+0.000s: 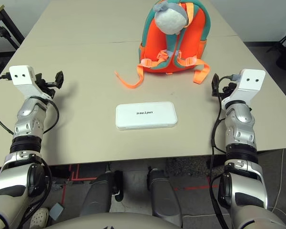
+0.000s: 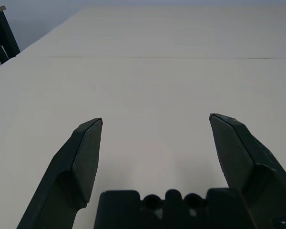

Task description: Put the pencil case into the backpack and zip it.

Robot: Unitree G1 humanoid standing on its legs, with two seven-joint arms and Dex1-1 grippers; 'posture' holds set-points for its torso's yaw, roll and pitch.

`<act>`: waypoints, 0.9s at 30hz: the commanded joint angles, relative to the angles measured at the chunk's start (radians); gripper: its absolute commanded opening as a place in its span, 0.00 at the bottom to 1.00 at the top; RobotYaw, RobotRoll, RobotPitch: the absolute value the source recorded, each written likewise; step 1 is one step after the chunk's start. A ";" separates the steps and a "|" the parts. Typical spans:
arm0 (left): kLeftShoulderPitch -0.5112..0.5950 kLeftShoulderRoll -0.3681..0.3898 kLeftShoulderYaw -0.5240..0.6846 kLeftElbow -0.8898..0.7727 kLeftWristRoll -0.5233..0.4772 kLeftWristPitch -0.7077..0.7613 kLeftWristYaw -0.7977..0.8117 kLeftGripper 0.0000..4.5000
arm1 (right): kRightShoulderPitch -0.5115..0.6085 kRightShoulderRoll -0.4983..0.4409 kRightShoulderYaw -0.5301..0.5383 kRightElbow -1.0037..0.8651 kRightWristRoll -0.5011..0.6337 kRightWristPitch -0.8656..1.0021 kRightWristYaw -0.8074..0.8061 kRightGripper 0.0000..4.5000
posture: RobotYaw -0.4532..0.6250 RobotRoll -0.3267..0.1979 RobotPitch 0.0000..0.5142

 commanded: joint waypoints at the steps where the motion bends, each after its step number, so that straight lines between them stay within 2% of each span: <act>1: 0.021 -0.003 -0.001 -0.003 0.003 0.006 0.005 1.00 | -0.006 0.002 0.004 0.015 -0.003 -0.011 0.000 1.00 | 0.34 0.62 0.32; 10: 0.014 0.001 0.000 -0.015 -0.002 0.017 0.000 1.00 | 0.002 0.016 0.007 0.004 -0.004 -0.011 -0.002 1.00 | 0.35 0.62 0.32; 15: 0.009 -0.027 -0.017 -0.091 -0.056 0.120 -0.054 1.00 | -0.001 0.010 0.006 0.007 -0.005 -0.012 0.003 1.00 | 0.33 0.62 0.30; 20: 0.022 -0.032 -0.046 -0.266 -0.178 0.412 -0.164 1.00 | 0.008 -0.003 -0.004 -0.002 -0.002 -0.008 0.003 1.00 | 0.34 0.62 0.28; 24: 0.030 -0.016 -0.053 -0.436 -0.335 0.748 -0.211 1.00 | -0.013 -0.006 0.003 0.025 -0.007 -0.010 0.003 1.00 | 0.34 0.62 0.28; 27: 0.028 0.003 -0.038 -0.504 -0.445 0.974 -0.224 1.00 | -0.024 -0.005 0.015 0.038 -0.016 -0.012 0.006 1.00 | 0.34 0.62 0.28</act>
